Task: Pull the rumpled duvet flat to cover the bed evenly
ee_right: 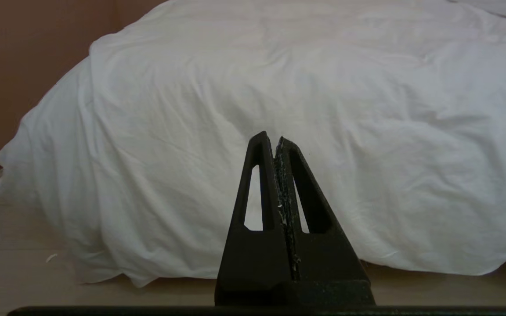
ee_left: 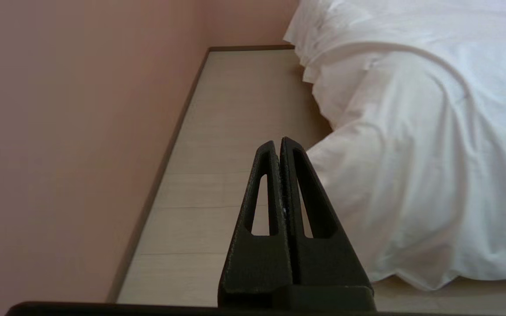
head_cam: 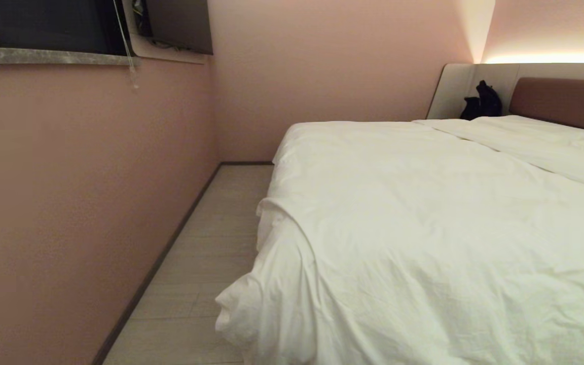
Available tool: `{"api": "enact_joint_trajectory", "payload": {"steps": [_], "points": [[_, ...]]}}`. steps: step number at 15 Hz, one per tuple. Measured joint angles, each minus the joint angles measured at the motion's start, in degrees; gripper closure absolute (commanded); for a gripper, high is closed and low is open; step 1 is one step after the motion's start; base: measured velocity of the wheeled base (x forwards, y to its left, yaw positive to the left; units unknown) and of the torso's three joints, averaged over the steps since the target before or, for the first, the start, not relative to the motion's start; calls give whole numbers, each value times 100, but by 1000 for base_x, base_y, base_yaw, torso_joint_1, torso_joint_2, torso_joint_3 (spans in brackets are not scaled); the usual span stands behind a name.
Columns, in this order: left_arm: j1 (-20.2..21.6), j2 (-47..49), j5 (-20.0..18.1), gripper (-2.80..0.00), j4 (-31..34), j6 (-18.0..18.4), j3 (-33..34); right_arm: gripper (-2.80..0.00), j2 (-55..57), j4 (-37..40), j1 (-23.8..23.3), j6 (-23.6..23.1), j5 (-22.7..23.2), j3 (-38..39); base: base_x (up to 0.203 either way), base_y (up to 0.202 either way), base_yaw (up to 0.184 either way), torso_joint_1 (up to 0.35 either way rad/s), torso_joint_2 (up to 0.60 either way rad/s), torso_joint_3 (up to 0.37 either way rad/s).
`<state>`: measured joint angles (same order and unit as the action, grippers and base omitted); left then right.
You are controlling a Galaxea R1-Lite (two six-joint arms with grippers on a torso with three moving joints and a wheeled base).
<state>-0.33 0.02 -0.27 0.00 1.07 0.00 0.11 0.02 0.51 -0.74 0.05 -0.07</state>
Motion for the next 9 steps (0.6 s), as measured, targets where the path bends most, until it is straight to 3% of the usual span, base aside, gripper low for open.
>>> {"api": "enact_joint_trajectory", "payload": {"steps": [5,9], "points": [[0,0,2,0,-4,-3,0,0,0,3,-2,0,2,2,0,186,0,3,2,2],[2,0,-2,0,0,-11,0,0,0,0,1,-4,0,2,0,23,0,0,1,1]]}}
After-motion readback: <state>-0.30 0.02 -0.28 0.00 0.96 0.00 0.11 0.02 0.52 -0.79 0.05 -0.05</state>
